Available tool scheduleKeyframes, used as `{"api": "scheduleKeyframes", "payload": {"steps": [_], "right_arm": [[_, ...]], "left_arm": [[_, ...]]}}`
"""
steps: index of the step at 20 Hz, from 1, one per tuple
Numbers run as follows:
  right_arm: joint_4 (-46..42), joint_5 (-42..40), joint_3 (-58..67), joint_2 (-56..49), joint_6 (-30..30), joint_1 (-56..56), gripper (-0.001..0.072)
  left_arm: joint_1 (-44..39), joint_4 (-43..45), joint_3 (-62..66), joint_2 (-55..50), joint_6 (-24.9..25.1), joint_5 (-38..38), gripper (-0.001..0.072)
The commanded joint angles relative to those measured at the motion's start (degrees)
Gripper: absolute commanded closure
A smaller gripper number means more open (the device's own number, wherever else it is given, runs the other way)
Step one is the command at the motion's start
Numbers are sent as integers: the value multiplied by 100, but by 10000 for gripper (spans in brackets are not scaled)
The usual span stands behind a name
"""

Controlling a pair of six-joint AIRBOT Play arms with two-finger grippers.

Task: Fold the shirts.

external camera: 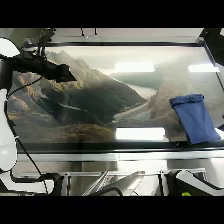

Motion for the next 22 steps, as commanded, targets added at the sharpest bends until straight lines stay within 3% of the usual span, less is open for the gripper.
{"api": "scheduleKeyframes", "payload": {"steps": [1, 4, 11, 22], "right_arm": [[1775, -313, 136, 330, -579, 654, 690], [1810, -317, -146, 658, -680, 1672, 690], [1746, -544, -2109, 2142, -826, 3869, 689], [1749, -490, -2120, 2131, -782, 4019, 690]], "left_arm": [[7, 0, -177, 417, 22, 275, 693], [2, 2, -1292, 1292, 157, 568, 693], [2, 9, -4601, 3484, 402, 870, 693], [2, 0, -5241, 4277, 398, 1040, 693]]}}
